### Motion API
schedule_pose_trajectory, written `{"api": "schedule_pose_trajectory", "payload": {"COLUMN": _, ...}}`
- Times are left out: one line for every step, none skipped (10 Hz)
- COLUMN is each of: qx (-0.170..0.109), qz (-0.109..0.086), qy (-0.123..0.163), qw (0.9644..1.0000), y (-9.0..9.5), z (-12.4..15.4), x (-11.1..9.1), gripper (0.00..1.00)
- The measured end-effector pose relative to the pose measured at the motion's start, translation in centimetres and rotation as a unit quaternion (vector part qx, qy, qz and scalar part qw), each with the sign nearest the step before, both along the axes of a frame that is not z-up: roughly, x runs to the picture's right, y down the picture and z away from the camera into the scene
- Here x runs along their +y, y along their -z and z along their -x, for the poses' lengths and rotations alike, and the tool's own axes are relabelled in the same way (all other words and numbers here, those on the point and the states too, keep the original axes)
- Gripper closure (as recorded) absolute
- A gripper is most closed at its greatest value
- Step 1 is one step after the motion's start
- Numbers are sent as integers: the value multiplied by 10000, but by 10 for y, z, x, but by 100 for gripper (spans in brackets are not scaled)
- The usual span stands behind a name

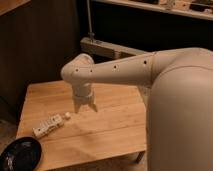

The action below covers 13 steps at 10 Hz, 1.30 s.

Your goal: Place the bottle in the ceramic bowl

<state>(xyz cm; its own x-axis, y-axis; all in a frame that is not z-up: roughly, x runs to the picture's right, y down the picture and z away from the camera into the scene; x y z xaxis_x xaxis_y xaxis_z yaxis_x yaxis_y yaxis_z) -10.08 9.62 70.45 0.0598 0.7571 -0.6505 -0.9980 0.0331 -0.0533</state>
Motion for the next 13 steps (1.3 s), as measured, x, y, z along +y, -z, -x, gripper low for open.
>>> {"api": "schedule_pose_trajectory", "payload": {"qx": 0, "qz": 0, "qy": 0, "qw": 10000, "y": 0, "z": 0, "x": 0, "gripper": 35}}
{"api": "schedule_pose_trajectory", "payload": {"qx": 0, "qz": 0, "qy": 0, "qw": 10000, "y": 0, "z": 0, "x": 0, "gripper": 35}}
{"api": "schedule_pose_trajectory", "payload": {"qx": 0, "qz": 0, "qy": 0, "qw": 10000, "y": 0, "z": 0, "x": 0, "gripper": 35}}
{"api": "schedule_pose_trajectory", "payload": {"qx": 0, "qz": 0, "qy": 0, "qw": 10000, "y": 0, "z": 0, "x": 0, "gripper": 35}}
{"api": "schedule_pose_trajectory", "payload": {"qx": 0, "qz": 0, "qy": 0, "qw": 10000, "y": 0, "z": 0, "x": 0, "gripper": 35}}
{"api": "schedule_pose_trajectory", "payload": {"qx": 0, "qz": 0, "qy": 0, "qw": 10000, "y": 0, "z": 0, "x": 0, "gripper": 35}}
{"api": "schedule_pose_trajectory", "payload": {"qx": 0, "qz": 0, "qy": 0, "qw": 10000, "y": 0, "z": 0, "x": 0, "gripper": 35}}
{"api": "schedule_pose_trajectory", "payload": {"qx": 0, "qz": 0, "qy": 0, "qw": 10000, "y": 0, "z": 0, "x": 0, "gripper": 35}}
{"api": "schedule_pose_trajectory", "payload": {"qx": -16, "qz": 6, "qy": 0, "qw": 10000, "y": -1, "z": 1, "x": 0, "gripper": 35}}
{"api": "schedule_pose_trajectory", "payload": {"qx": -73, "qz": 5, "qy": 25, "qw": 10000, "y": -1, "z": 0, "x": -1, "gripper": 35}}
{"api": "schedule_pose_trajectory", "payload": {"qx": -446, "qz": -71, "qy": 95, "qw": 9989, "y": -3, "z": 0, "x": -4, "gripper": 35}}
{"api": "schedule_pose_trajectory", "payload": {"qx": -814, "qz": -192, "qy": 231, "qw": 9962, "y": -2, "z": -1, "x": -6, "gripper": 35}}
{"api": "schedule_pose_trajectory", "payload": {"qx": -1350, "qz": -367, "qy": 497, "qw": 9889, "y": 0, "z": -2, "x": -9, "gripper": 35}}
